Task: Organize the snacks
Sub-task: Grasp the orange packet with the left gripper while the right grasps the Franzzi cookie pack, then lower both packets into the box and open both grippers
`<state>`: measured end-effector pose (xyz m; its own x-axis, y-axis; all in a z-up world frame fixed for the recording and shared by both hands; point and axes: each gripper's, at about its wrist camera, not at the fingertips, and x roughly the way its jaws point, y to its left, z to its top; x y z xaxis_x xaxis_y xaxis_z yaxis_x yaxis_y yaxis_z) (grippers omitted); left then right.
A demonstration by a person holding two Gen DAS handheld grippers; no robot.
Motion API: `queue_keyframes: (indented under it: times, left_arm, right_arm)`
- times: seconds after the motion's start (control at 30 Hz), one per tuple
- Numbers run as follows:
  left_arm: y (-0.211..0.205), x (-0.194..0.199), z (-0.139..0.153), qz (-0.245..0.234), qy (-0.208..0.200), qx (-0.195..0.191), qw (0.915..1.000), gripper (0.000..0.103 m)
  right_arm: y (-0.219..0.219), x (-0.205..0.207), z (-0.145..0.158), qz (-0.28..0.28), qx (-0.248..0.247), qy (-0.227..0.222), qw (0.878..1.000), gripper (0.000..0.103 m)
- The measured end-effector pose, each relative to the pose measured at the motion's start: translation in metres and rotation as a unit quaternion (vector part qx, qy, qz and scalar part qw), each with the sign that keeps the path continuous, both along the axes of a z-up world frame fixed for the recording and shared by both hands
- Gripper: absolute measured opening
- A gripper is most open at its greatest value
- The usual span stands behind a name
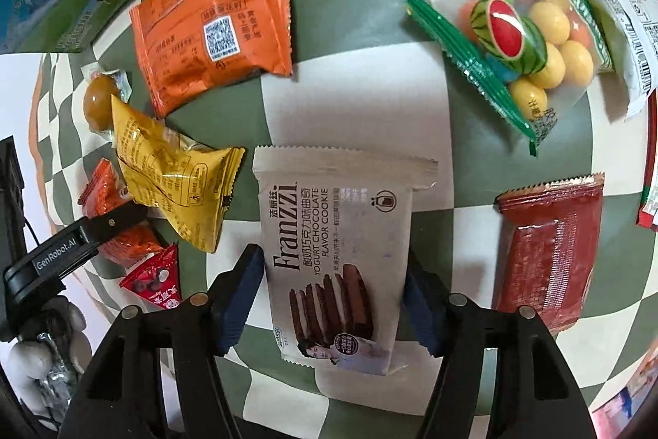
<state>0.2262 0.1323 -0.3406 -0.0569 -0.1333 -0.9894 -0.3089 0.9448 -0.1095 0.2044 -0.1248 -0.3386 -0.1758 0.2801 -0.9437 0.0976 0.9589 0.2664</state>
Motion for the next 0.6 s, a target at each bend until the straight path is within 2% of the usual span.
queue_keyframes:
  times: [0.07, 0.13, 0.23, 0.3, 0.43, 0.6]
  left_arm:
    - [0.004, -0.004, 0.002, 0.000, -0.009, 0.008, 0.9999, 0.062]
    - [0.015, -0.020, 0.012, -0.010, -0.019, 0.027, 0.9994, 0.052]
    - [0.013, -0.024, 0.017, -0.028, -0.025, 0.047, 0.9982, 0.046]
    - [0.010, -0.024, 0.020, -0.036, -0.028, 0.054, 0.9975, 0.045]
    - [0.002, -0.026, 0.029, -0.043, -0.035, 0.061, 0.9966, 0.044]
    - [-0.002, -0.033, 0.067, -0.038, -0.056, 0.047, 0.9966, 0.043]
  right_arm:
    - [0.003, 0.000, -0.003, 0.000, -0.005, 0.003, 1.000, 0.068]
    - [0.024, 0.004, -0.008, 0.003, -0.010, 0.000, 1.000, 0.068]
    - [0.034, -0.006, -0.012, 0.013, -0.019, -0.007, 1.000, 0.064]
    - [0.053, -0.010, -0.015, 0.020, -0.026, -0.013, 0.999, 0.060]
    - [0.058, -0.015, -0.014, 0.022, -0.027, -0.018, 0.999, 0.060]
    - [0.052, -0.016, 0.014, 0.026, -0.018, -0.039, 0.999, 0.059]
